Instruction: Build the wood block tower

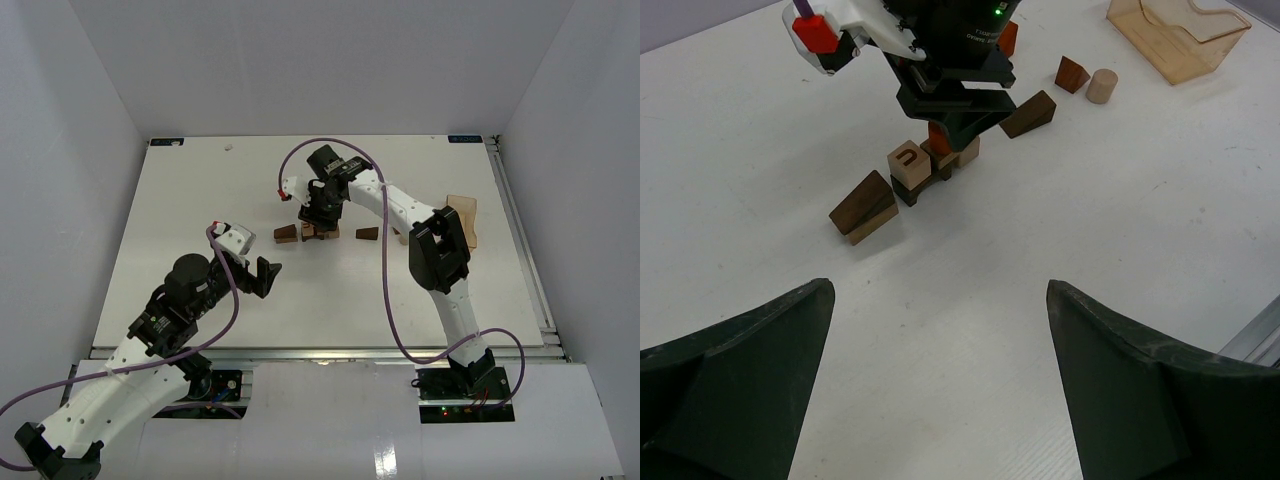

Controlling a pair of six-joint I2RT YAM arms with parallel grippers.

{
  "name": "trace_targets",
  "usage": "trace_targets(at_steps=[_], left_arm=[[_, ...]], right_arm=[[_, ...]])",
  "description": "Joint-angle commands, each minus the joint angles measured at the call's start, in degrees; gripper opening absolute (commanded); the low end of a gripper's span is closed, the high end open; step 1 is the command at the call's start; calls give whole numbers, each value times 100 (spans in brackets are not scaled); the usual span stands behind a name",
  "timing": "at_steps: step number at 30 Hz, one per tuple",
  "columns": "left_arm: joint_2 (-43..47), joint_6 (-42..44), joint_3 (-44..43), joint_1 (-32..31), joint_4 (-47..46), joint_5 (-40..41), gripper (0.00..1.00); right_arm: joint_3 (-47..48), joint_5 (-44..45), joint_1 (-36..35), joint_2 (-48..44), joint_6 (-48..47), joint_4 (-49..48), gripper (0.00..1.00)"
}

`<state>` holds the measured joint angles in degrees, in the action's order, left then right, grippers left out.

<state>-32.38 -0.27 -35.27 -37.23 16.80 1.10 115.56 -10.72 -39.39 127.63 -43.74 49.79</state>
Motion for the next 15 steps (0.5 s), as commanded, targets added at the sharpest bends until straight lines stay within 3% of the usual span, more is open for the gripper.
trace_targets(at_steps=[1, 9, 15], left_arm=[[90, -25, 45, 23, -1, 13, 98], [245, -8, 129, 32, -185, -327, 98], [255, -212, 278, 32, -584, -750, 98]], right_arm=[[375, -172, 28, -128, 177, -4, 59], [491, -770, 304, -868, 417, -5, 66], [-605, -2716, 1081, -1955, 237, -118, 67]])
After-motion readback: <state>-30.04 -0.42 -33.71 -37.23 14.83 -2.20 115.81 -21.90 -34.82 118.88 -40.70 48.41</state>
